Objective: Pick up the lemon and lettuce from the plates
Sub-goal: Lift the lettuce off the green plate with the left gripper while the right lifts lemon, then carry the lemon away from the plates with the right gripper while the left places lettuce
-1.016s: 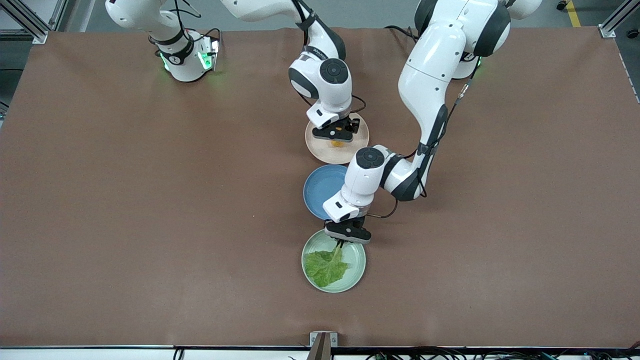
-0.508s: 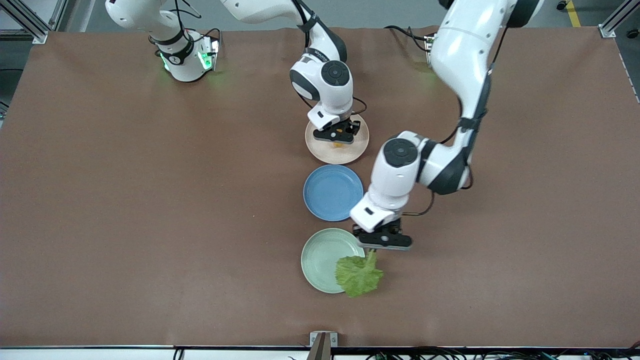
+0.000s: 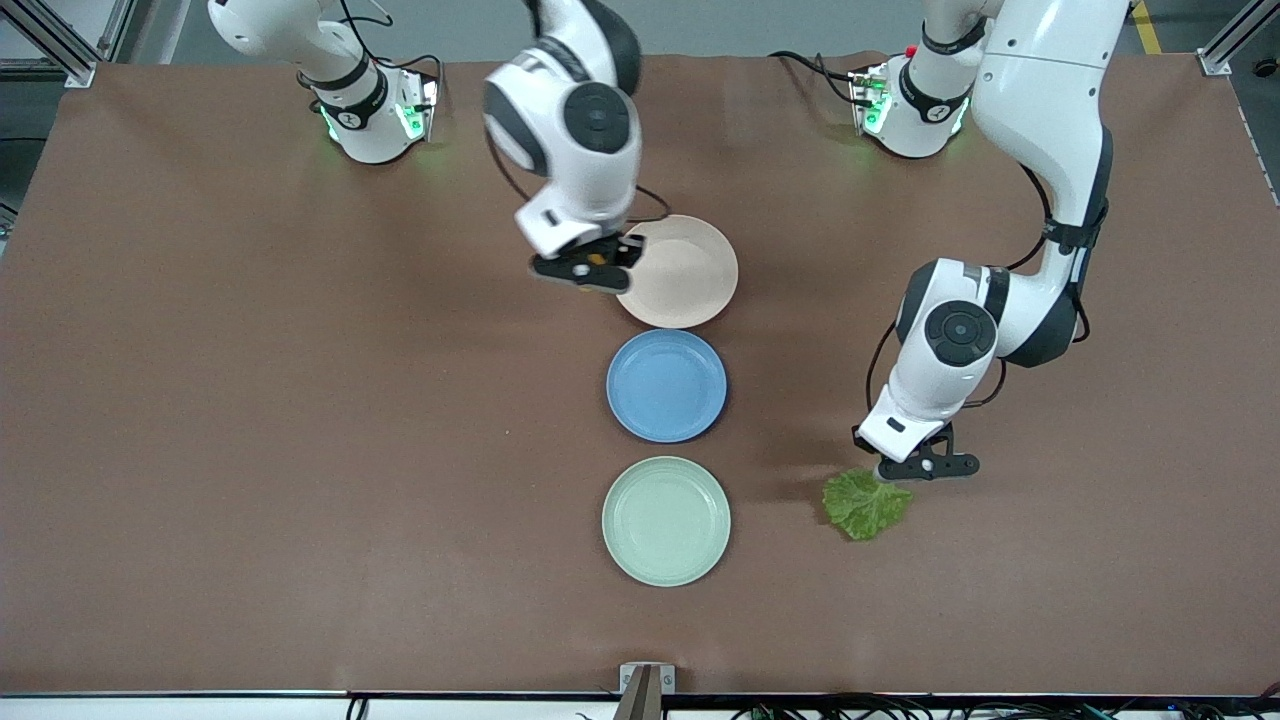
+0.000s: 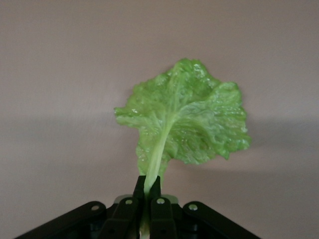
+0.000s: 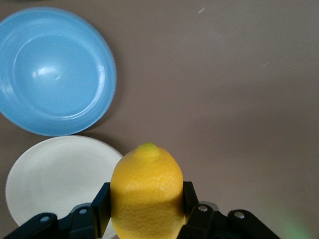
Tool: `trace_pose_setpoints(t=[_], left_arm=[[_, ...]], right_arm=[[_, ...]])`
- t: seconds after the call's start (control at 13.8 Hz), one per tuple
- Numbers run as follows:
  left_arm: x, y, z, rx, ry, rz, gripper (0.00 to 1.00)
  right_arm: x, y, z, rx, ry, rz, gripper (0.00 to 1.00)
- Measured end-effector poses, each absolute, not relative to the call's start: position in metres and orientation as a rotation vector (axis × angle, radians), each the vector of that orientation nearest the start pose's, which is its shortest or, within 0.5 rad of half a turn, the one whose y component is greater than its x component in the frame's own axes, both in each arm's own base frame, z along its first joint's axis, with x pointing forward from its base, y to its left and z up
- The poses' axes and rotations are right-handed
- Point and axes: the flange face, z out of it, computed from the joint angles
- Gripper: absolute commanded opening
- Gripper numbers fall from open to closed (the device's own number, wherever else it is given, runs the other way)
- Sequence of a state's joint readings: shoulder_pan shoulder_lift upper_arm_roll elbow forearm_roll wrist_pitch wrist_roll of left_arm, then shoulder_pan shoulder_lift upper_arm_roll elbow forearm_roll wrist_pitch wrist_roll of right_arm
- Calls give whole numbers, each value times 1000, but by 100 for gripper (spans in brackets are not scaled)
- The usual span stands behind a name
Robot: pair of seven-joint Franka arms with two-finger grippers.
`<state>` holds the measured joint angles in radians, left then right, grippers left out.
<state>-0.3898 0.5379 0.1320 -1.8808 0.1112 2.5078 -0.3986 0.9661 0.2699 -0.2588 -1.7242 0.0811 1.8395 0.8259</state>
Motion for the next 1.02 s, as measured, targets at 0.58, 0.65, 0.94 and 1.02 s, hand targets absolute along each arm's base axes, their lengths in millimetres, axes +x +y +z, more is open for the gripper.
trace_pose_setpoints(t=[0.58, 0.65, 0.94, 1.02], left_arm=[[605, -83, 203, -3000, -186, -117, 100], [608, -79, 209, -3003, -199, -134, 100], [622, -75, 281, -3023, -227, -314, 100], [627, -69, 310, -3025, -231, -375, 100]], right_arm=[[531, 82, 457, -3121, 42, 326, 22], [534, 51, 450, -3112, 19, 317, 22], [540, -42, 402, -3098, 19, 260, 22], [540, -56, 381, -3103, 19, 251, 22]])
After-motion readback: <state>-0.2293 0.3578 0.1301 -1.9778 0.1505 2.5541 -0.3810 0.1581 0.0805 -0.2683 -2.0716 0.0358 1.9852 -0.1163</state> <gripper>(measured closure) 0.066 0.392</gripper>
